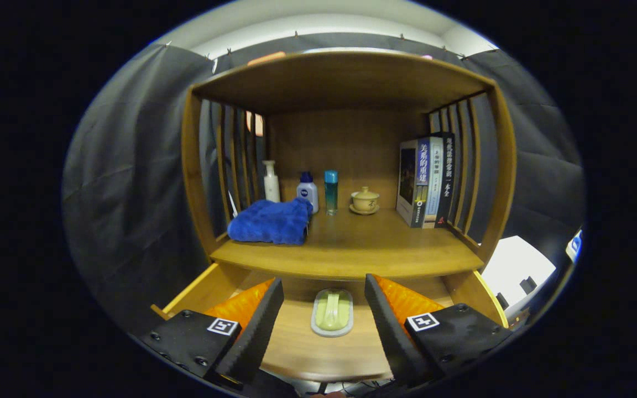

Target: Pull open the drawer, take out the items inside it, and place them on the countertop above the cabinet.

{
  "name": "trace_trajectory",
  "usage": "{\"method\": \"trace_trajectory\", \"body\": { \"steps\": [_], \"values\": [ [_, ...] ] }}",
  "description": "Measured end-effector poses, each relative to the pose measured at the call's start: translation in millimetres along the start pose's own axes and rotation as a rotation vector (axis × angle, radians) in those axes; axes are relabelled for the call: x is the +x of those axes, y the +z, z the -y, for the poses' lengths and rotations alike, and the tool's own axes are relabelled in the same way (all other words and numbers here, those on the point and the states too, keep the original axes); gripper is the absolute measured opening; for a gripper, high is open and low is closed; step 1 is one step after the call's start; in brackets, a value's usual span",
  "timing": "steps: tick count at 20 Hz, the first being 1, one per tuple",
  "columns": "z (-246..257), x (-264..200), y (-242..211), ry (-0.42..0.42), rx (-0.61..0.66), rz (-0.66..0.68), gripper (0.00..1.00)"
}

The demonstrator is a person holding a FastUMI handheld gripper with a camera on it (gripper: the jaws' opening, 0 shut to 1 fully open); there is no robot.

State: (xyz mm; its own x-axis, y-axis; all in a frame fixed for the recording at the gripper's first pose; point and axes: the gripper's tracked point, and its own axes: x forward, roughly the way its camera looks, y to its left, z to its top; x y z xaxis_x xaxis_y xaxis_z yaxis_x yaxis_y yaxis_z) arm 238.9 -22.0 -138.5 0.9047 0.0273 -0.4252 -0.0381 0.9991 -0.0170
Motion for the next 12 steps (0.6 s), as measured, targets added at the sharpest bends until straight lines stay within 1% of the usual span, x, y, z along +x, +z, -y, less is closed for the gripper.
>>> {"method": "trace_trajectory", "body": {
  "steps": [3, 5, 8, 9, 10, 12],
  "values": [
    [7, 42, -20, -0.012, 0.032, -0.144, 0.95],
    [10, 60, -36, -0.019, 0.041, -0.226, 0.96],
    [7, 79, -66, -0.004, 0.077, -0.361, 0.95],
    [9, 83, -77, -0.014, 0.096, -0.413, 0.95],
    [4, 82, -87, 0.003, 0.126, -0.469, 0.94],
    [-1, 86, -100, 0.001, 0.16, -0.545, 0.94]
  ]
}}
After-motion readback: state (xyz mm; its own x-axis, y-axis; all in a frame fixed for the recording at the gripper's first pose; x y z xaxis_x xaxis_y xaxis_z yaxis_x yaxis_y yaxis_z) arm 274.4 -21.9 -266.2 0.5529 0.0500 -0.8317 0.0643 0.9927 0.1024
